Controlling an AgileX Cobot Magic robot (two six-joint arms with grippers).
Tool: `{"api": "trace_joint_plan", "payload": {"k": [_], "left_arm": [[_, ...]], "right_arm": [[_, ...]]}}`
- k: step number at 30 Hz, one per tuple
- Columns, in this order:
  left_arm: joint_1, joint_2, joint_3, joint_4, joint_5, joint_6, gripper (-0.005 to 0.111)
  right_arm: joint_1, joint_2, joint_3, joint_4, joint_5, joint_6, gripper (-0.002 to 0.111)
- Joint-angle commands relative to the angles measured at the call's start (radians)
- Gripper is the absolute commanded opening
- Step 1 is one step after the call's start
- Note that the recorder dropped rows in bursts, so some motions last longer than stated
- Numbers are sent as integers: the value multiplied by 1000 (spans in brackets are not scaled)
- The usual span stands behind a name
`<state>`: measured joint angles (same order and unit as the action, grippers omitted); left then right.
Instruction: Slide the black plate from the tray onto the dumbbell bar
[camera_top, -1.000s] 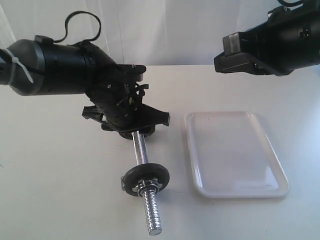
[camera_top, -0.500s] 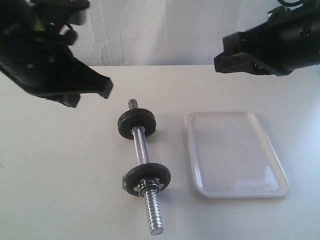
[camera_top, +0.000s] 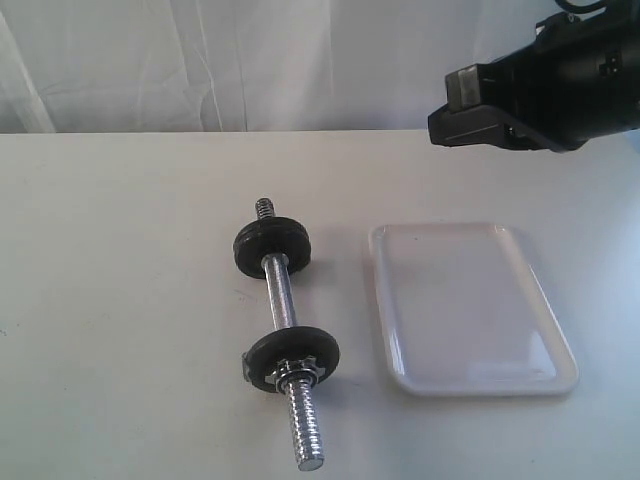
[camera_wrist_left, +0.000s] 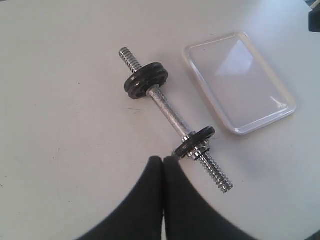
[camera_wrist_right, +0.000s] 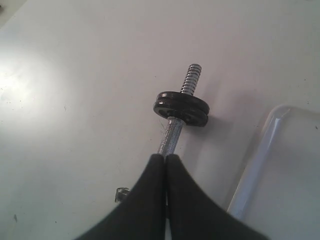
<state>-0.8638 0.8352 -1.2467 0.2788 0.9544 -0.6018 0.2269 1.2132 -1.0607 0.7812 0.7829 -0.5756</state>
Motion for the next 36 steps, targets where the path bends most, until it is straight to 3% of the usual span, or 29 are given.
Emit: {"api": "trace_joint_plan", "payload": {"k": [1, 4, 6, 10, 13, 16, 29, 36], "left_arm": [[-8, -9, 5, -7, 1, 1, 0], [24, -9, 23, -8, -5, 1, 0], [87, -9, 47, -50, -24, 1, 0], [268, -43, 135, -52, -119, 1, 0], [441, -111, 236, -50, -229, 1, 0], [554, -204, 338, -10, -290, 1, 0], [831, -680, 700, 24, -279, 1, 0], [859, -740, 704, 24, -202, 1, 0]], "right_arm": [[-6, -8, 4, 0, -4, 4, 0], [-6, -8, 4, 0, -2, 4, 0], [-6, -8, 4, 0, 1, 4, 0], [-6, -8, 4, 10, -2, 4, 0], [-6, -8, 4, 8, -4, 4, 0], [-6, -8, 4, 8, -4, 4, 0], [-6, -8, 4, 8, -4, 4, 0], [-6, -8, 4, 8, -2, 4, 0]]}}
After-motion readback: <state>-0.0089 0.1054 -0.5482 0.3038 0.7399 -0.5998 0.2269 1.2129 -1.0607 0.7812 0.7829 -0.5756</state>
